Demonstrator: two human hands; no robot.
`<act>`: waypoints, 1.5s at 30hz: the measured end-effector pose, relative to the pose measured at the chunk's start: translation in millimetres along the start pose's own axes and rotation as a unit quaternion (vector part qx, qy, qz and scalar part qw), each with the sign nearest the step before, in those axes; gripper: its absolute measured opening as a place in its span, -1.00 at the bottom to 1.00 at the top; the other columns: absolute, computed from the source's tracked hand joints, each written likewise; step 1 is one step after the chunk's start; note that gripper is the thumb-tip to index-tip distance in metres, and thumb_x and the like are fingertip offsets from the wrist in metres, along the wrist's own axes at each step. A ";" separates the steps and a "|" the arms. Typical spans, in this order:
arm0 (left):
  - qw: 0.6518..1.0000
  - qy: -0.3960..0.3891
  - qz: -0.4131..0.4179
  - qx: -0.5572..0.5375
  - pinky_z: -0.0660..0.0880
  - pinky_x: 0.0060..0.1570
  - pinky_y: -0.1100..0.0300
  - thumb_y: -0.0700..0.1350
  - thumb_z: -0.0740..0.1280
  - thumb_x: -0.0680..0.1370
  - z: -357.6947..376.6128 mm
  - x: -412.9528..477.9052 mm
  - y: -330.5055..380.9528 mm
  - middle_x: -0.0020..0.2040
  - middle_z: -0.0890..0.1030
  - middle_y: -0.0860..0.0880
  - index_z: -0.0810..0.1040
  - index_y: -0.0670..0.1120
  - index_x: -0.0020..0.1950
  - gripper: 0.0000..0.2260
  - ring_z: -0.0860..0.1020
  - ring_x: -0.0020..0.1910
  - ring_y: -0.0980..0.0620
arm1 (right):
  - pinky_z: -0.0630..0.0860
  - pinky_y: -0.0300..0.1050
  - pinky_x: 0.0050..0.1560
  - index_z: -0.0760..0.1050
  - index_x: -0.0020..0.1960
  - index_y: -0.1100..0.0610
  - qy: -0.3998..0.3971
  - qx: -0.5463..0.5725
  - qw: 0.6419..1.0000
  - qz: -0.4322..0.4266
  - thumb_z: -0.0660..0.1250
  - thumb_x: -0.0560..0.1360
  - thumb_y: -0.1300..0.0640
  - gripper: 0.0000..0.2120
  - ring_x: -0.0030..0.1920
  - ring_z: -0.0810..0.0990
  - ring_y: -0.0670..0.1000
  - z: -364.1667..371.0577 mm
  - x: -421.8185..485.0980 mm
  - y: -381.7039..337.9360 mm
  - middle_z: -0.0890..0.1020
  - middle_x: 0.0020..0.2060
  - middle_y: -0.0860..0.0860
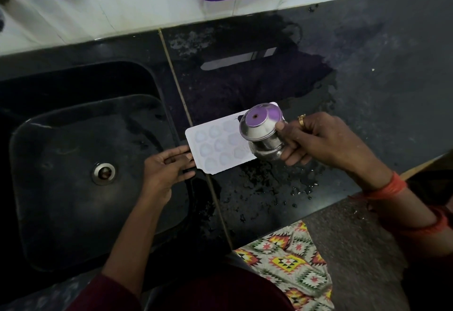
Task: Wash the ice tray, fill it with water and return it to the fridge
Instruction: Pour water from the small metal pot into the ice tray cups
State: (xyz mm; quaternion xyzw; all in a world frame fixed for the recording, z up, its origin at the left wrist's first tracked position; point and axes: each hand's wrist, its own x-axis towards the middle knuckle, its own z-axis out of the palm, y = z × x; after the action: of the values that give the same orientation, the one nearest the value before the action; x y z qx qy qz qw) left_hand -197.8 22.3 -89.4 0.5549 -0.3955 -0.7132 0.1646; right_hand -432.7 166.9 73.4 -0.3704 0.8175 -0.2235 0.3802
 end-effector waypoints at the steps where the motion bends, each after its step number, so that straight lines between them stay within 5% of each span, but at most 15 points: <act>1: 1.000 0.000 0.000 0.000 0.64 -0.29 0.21 -0.30 0.41 0.54 -0.1 0.1 0.1 -0.14 0.74 -0.05 0.65 -0.16 0.10 -0.84 0.72 -0.17 0.05 | 0.66 -0.09 -0.22 0.57 -0.34 0.05 0.002 0.004 1.000 0.000 0.26 0.61 -0.15 -0.57 -0.30 0.76 -0.02 0.2 -0.6 -0.5 0.75 -0.33 0.00; 11: 1.000 0.001 0.000 -0.002 0.64 -0.31 0.22 -0.31 0.40 0.54 1.0 -0.8 1.4 -0.15 0.73 -0.05 0.65 -0.16 0.08 -0.85 0.72 -0.20 0.07 | 0.63 -0.10 -0.27 0.53 -0.50 -0.08 0.006 0.078 0.997 -0.005 0.27 0.61 -0.11 -0.50 -0.29 0.76 0.04 0.3 -5.7 -6.6 0.75 -0.32 0.06; 21: 1.000 -0.004 0.004 -0.011 0.63 -0.31 0.22 -0.30 0.41 0.54 0.9 -2.5 1.8 -0.19 0.73 -0.03 0.65 -0.15 0.05 -0.87 0.72 -0.22 0.07 | 0.66 -0.12 -0.27 0.63 -0.22 0.22 -0.005 0.007 1.000 -0.026 0.28 0.61 -0.12 -0.55 -0.33 0.75 -0.03 7.3 -0.4 -8.5 0.74 -0.35 0.01; 25: 1.000 -0.004 0.002 -0.011 0.62 -0.33 0.23 -0.29 0.42 0.53 1.0 -1.8 1.5 -0.21 0.73 -0.02 0.66 -0.14 0.04 -0.87 0.71 -0.23 0.08 | 0.64 -0.23 -0.30 0.65 -0.23 0.19 -0.006 -0.025 0.999 -0.033 0.28 0.61 -0.13 -0.55 -0.34 0.74 -0.05 10.8 3.0 -8.6 0.74 -0.36 -0.01; 45: 1.000 -0.004 -0.005 -0.006 0.60 -0.35 0.23 -0.30 0.40 0.55 -1.6 1.9 -0.8 -0.15 0.74 -0.04 0.66 -0.14 0.07 -0.86 0.72 -0.20 0.06 | 0.69 -0.12 -0.26 0.65 -0.20 0.20 -0.019 -0.047 0.998 -0.037 0.27 0.61 -0.14 -0.55 -0.34 0.74 -0.07 11.0 4.3 -8.4 0.74 -0.36 -0.03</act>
State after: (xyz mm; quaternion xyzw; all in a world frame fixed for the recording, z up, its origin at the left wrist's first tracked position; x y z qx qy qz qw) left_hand -196.8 21.0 -91.3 0.5530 -0.3892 -0.7185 0.1628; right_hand -422.3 157.4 70.1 -0.4222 0.8053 -0.1916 0.3696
